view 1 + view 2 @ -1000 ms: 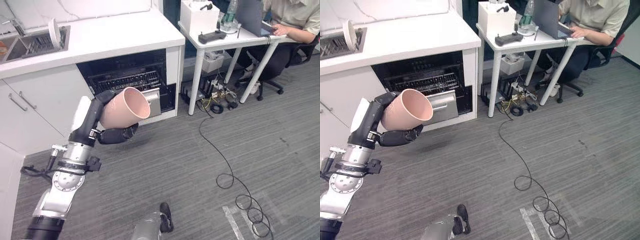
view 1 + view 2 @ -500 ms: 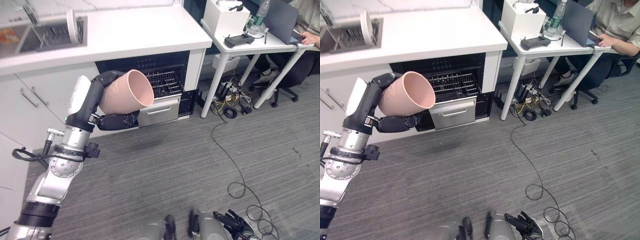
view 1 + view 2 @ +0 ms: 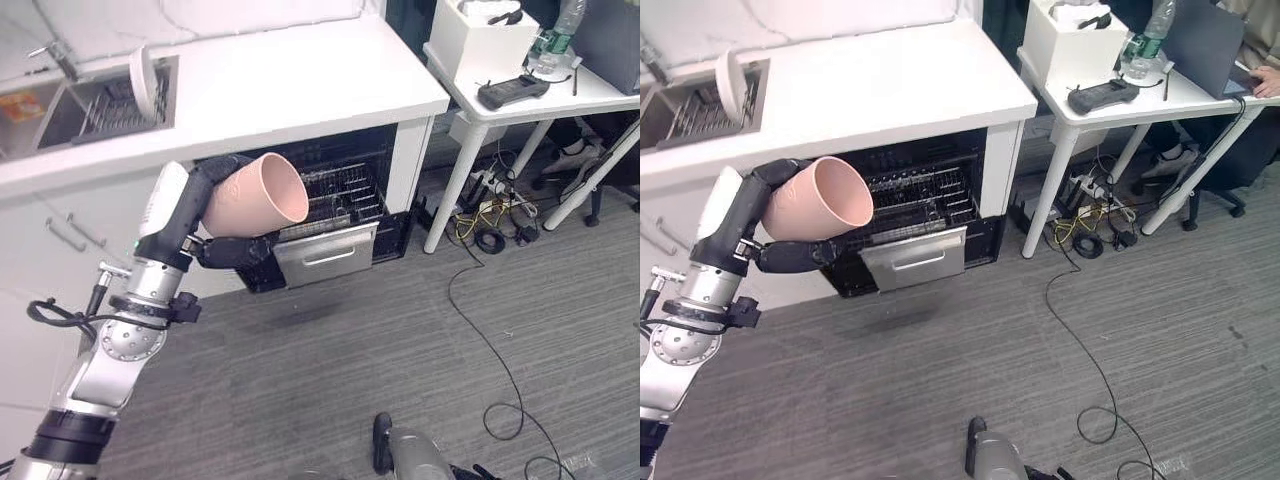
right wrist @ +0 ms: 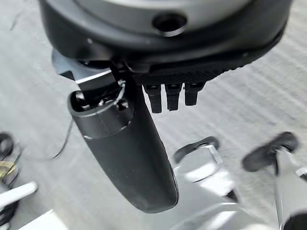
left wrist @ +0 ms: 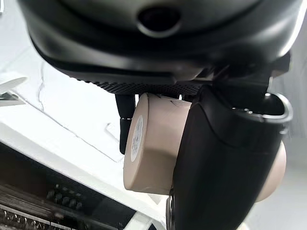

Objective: Place the dishes in the dishwasher.

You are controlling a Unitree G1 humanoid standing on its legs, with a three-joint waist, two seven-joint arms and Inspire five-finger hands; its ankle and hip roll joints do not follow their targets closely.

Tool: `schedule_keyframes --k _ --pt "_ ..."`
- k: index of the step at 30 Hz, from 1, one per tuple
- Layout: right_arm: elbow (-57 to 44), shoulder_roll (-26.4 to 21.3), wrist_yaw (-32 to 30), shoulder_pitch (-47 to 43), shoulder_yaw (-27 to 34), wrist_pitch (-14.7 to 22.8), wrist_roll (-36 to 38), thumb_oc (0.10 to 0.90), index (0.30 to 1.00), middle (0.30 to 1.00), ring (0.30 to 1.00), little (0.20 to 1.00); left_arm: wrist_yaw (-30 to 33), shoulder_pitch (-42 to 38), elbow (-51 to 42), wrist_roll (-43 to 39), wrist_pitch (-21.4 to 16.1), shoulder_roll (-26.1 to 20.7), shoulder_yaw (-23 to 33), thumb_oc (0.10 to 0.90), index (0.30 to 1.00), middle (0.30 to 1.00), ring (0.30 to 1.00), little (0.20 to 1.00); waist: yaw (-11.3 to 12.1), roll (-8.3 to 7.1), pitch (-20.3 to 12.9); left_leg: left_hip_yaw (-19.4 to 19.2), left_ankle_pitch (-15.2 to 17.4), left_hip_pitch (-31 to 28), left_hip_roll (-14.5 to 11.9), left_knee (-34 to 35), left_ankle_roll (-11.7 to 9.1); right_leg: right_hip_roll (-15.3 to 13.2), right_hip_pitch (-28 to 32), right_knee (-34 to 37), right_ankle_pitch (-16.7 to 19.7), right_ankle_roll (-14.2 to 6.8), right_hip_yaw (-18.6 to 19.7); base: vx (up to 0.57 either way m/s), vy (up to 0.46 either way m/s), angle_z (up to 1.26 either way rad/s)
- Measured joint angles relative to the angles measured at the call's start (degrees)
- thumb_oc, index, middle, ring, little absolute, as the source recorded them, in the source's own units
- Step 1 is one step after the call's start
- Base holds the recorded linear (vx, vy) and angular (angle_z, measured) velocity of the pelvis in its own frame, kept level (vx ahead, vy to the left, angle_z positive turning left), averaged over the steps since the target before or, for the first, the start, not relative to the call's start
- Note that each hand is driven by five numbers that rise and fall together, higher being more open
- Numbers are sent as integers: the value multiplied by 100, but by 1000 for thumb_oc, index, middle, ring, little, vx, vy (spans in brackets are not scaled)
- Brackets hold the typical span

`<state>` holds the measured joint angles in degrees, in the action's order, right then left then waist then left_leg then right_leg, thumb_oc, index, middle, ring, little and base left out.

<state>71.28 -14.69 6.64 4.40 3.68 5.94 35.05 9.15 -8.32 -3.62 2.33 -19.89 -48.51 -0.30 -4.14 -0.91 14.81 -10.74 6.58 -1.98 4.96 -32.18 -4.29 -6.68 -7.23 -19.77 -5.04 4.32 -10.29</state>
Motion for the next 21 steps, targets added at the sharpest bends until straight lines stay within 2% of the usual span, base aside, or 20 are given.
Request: schedule_keyframes --k 1,2,4,5,6,7,8,9,11,13,14,15,16,17,18,19,21 --pt "4 -32 39 5 7 24 0 800 900 900 900 900 -11 -45 -49 -30 -3 -80 12 400 300 300 300 300 3 -19 -11 -193 47 205 -194 -391 70 1 112 55 -123 27 -17 94 -121 39" --pt "51 -51 62 -35 55 35 2 800 900 900 900 900 -83 -230 -148 -172 -13 -225 18 400 300 300 300 300 49 -58 -1 -446 83 594 -630 -840 110 17 234 138 -310 -88 -72 132 -54 35" --pt "65 -100 41 -95 52 78 6 800 900 900 900 900 -93 -336 -161 -250 -23 -237 35 400 300 300 300 300 174 -68 1 -472 104 961 -904 -755 84 32 325 142 -323 -67 -87 232 -16 11" --pt "38 -155 83 -169 46 115 -2 800 900 900 900 900 -124 -343 -101 -317 -38 -243 29 400 300 300 300 300 283 -123 2 -350 131 1026 -744 -198 110 -53 464 257 -431 -118 -2 208 2 -16" --pt "66 -245 93 -216 64 114 -3 800 900 900 900 900 -126 -312 -4 -395 -60 -202 20 400 300 300 300 300 322 -105 6 -129 109 919 -480 636 158 -161 559 315 -426 -209 73 181 4 -23" --pt "47 -329 126 -262 113 129 -5 800 900 900 900 900 -129 -302 90 -428 -59 -212 22 400 300 300 300 300 304 -21 10 -52 -11 820 -298 1393 249 -188 616 282 -418 -265 103 234 25 -17" --pt "34 -402 156 -323 113 134 -5 800 900 900 900 900 -120 -306 193 -434 -59 -218 31 400 300 300 300 300 292 67 22 -164 -208 830 -291 2021 341 -193 688 272 -511 -302 78 346 61 -1" --pt "27 -455 155 -392 88 130 -7 800 900 900 900 900 -106 -328 257 -428 -90 -73 30 400 300 300 300 300 262 273 18 -418 -416 956 -342 2478 237 -169 735 167 -828 -394 97 311 57 3" --pt "109 -502 98 -450 46 32 -26 800 900 900 900 900 -64 -163 206 -399 -267 228 33 400 300 300 300 300 373 474 47 -39 -656 1246 -362 2508 12 -87 766 -8 -1061 -478 368 311 41 -28" --pt "261 -421 84 -385 -27 -16 -82 800 900 900 900 900 -57 327 29 -252 -380 323 36 400 300 300 300 300 606 673 -39 279 -804 1366 -473 2369 8 -80 811 -214 -1374 -801 648 307 35 -78" --pt "300 -358 79 -378 -94 -39 -117 800 900 900 900 900 -54 533 1 -139 -423 406 114 400 300 300 300 300 718 662 -53 181 -746 1375 -395 2173 80 -84 800 -487 -1542 -980 814 431 82 -64" --pt "313 -155 90 -299 -127 -74 -139 800 900 900 900 900 -55 789 60 -14 -420 461 174 400 300 300 300 300 733 530 -47 -92 -748 1342 -369 2088 146 99 701 -1013 -1788 -844 617 398 95 -41" --pt "309 -100 94 -257 -127 -73 -154 800 900 900 900 900 -56 819 89 64 -419 459 188 400 300 300 300 300 766 480 -40 -184 -738 1333 -350 2042 214 155 797 -929 -1806 -796 504 406 115 -19" --pt "327 -10 71 -195 -113 -87 -235 800 900 900 900 900 -59 885 161 159 -435 557 295 400 300 300 300 300 812 329 -17 -263 -573 1299 -177 1861 567 266 1133 -366 -1850 -524 355 237 72 3" --pt "319 -9 32 -184 -106 -84 -243 800 900 900 900 900 -58 891 214 173 -434 646 296 400 300 300 300 300 756 348 -25 -273 -536 1298 -158 1770 763 276 1232 -216 -1780 -565 338 247 67 0" --pt "315 13 0 -185 -77 -94 -254 800 900 900 900 900 -60 923 218 252 -443 655 360 400 300 300 300 300 774 340 -23 -312 -354 1299 -164 1662 803 235 1372 -19 -1772 -596 347 159 35 -13" --pt "252 78 -29 -213 -66 -59 -345 800 900 900 900 900 -68 830 266 257 -467 639 517 400 300 300 300 300 852 207 -29 -456 -79 1240 -127 1469 1050 171 1580 78 -1748 -802 329 256 75 -27"
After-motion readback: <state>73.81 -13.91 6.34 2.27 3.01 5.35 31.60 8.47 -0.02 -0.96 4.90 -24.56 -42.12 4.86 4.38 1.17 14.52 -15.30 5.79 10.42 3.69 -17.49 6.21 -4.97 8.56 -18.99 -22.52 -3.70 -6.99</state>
